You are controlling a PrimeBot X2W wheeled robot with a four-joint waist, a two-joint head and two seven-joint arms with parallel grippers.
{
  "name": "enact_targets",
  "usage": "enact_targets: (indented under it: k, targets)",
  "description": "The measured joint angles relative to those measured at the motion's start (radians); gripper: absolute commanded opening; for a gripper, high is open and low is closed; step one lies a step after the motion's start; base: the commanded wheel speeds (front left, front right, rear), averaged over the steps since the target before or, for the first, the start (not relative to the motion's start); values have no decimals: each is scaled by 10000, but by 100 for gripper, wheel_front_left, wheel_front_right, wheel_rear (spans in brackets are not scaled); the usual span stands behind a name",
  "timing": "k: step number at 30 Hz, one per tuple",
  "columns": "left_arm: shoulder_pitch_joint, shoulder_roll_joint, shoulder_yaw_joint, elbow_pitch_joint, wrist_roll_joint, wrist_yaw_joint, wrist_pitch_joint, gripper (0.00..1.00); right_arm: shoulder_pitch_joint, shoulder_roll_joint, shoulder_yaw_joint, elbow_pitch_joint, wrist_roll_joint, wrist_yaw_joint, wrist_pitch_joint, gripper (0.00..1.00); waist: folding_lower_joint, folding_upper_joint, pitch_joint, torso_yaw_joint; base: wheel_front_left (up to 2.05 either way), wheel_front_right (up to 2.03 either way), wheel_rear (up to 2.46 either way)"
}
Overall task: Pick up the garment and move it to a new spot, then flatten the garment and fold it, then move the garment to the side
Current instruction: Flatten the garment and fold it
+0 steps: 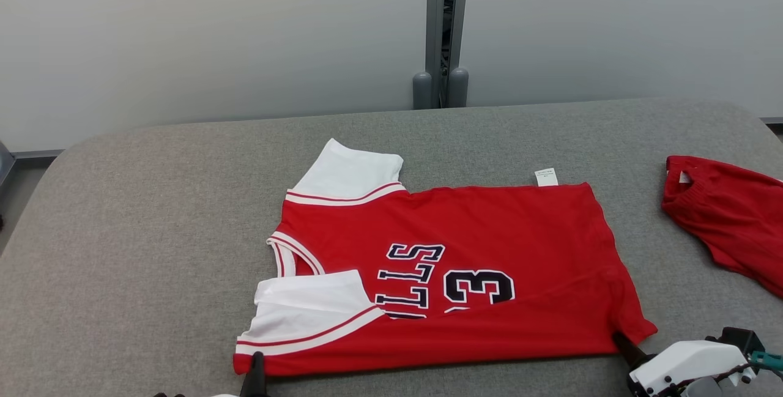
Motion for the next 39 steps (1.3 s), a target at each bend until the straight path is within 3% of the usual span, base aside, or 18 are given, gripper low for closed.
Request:
enact_targets:
  k: [7,8,9,11,26,28,32,39]
  targets:
    - [34,-17,123,-65,8,23,4,0,-12,-84,-73,-6,0,2,-50,0,0,-1,-9,-17,0,0,0]
    - [50,-21,134,-69,13,23,4,0,-13,-92,-82,-8,0,2,-59,5,0,0,-6,-17,0,0,0]
    - [61,-23,140,-71,13,25,6,0,-15,-105,-92,-12,-2,2,-96,29,-1,0,-2,-13,0,0,0]
    - [80,-31,140,-79,15,58,6,0,-19,-119,-109,-21,-4,2,-150,100,0,0,6,-5,0,0,0]
    - [94,15,125,23,31,201,-10,0,-80,-414,-422,71,0,-2,-414,100,0,0,97,25,0,0,0]
    - [93,21,94,48,36,222,-12,100,-80,-426,-433,69,0,-2,-456,100,0,0,93,23,0,0,0]
    - [93,23,180,56,378,274,-12,100,-81,-502,-489,36,-2,-2,-558,100,0,0,53,23,0,0,0]
    - [174,29,1047,-777,2038,449,-29,100,-131,-750,-587,-199,-176,-2,-955,100,0,0,-60,40,0,0,0]
